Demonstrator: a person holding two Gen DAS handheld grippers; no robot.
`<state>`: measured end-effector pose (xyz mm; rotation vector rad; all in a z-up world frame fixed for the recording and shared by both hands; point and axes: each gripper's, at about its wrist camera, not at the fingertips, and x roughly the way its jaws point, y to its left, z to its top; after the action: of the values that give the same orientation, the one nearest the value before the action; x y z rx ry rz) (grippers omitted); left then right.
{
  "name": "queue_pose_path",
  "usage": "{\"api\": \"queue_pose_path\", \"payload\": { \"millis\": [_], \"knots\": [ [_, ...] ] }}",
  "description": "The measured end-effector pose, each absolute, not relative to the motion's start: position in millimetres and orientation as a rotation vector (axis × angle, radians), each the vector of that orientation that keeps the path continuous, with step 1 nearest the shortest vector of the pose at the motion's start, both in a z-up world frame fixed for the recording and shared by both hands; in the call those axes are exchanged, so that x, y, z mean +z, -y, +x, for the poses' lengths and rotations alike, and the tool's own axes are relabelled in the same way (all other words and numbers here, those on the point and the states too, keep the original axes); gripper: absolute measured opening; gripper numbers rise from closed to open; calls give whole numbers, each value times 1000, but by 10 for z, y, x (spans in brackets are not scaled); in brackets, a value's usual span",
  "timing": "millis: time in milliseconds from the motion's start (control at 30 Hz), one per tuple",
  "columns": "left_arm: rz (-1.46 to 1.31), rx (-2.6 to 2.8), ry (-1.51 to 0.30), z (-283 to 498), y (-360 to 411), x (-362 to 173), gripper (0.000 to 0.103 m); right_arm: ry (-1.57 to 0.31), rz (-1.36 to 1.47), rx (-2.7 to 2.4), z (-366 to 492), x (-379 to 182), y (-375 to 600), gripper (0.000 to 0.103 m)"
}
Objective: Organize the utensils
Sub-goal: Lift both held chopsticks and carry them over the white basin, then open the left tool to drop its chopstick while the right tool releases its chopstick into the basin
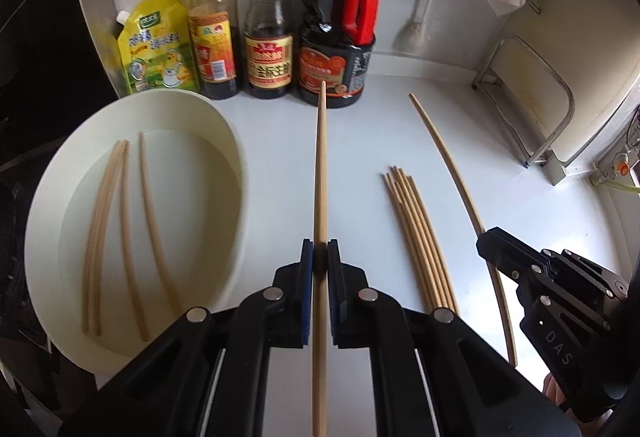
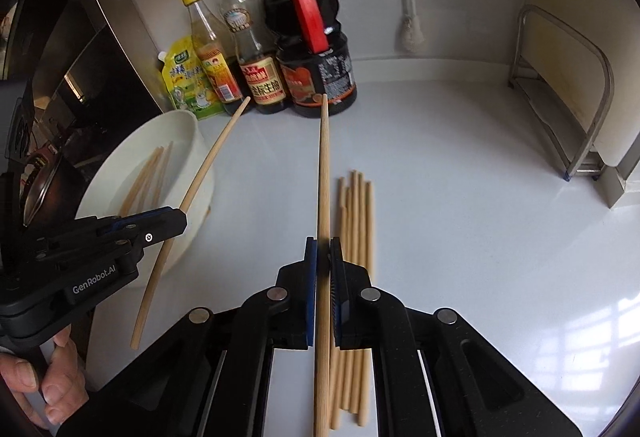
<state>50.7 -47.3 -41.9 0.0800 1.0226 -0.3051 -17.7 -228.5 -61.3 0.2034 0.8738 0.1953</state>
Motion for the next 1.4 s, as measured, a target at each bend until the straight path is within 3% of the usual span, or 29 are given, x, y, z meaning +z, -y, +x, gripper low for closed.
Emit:
{"api": "queue_pose_path", "payload": {
  "millis": [567,1167,1233,1300,1400],
  "knots": [
    [73,-150,-1040,1154,-1176,-521,8,-920,140,382,706,-492,425,6],
    [45,-161,-1144,1372,-1547,-987,9,-1102,151,360,1029,-973,16,7],
    [37,-151,-1138,1371,-1575,-966,23,-1101,158,362,1023,-968,25,16],
    [29,-145,-1127,1365,-1606,-934,31,-1087,150,350,1018,-951,30,18],
    [28,-136,-1121,1365,-1620,-894,32,-1076,150,348,992,-925,37,18]
  ]
}}
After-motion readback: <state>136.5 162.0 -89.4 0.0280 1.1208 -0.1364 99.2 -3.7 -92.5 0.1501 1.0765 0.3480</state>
